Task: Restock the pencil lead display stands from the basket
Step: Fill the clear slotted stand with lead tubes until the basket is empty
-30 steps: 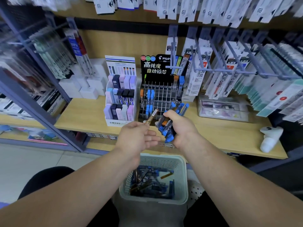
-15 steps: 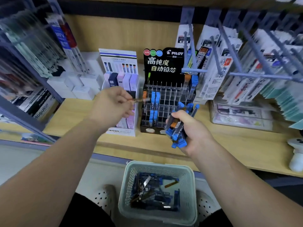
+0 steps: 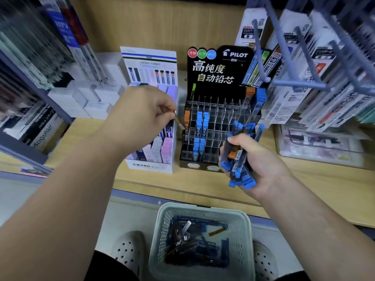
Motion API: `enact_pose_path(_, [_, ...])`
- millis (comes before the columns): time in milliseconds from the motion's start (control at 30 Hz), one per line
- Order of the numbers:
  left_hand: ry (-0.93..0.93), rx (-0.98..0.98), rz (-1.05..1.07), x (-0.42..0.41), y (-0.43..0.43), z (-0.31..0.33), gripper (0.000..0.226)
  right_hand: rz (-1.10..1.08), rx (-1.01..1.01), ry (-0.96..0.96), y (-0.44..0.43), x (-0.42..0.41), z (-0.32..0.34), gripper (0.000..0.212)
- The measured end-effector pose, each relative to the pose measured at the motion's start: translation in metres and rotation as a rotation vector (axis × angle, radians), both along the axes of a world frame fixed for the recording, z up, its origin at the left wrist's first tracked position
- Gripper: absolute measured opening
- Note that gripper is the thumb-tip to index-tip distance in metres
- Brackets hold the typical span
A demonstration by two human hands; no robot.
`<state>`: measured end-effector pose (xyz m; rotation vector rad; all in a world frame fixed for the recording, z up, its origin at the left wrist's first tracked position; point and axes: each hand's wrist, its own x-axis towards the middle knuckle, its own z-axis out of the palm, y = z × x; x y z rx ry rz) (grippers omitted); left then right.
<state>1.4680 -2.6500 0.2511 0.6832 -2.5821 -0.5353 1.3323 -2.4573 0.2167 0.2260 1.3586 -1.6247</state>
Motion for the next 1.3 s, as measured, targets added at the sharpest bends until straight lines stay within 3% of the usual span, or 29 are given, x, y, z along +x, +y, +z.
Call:
enact_pose_path(100, [0.034, -0.095, -0.108, -0.006, -0.001, -0.012, 0.013, 0.02, 0.011, 0.012, 0.0, 0.0, 0.0, 0.009])
enact_pose_path(333, [0.104, -0.09, -0.172, -0.014, 0.0, -0.026, 0.016, 0.011, 0.016, -0.004, 0.0, -0.002, 0.001, 0.012])
enact_pose_path(1300, [0.194, -0.068, -0.143, -0.022, 0.001, -0.032, 0.019, 0.12, 0.024, 0.072, 0.005, 0.005, 0.007, 0.01])
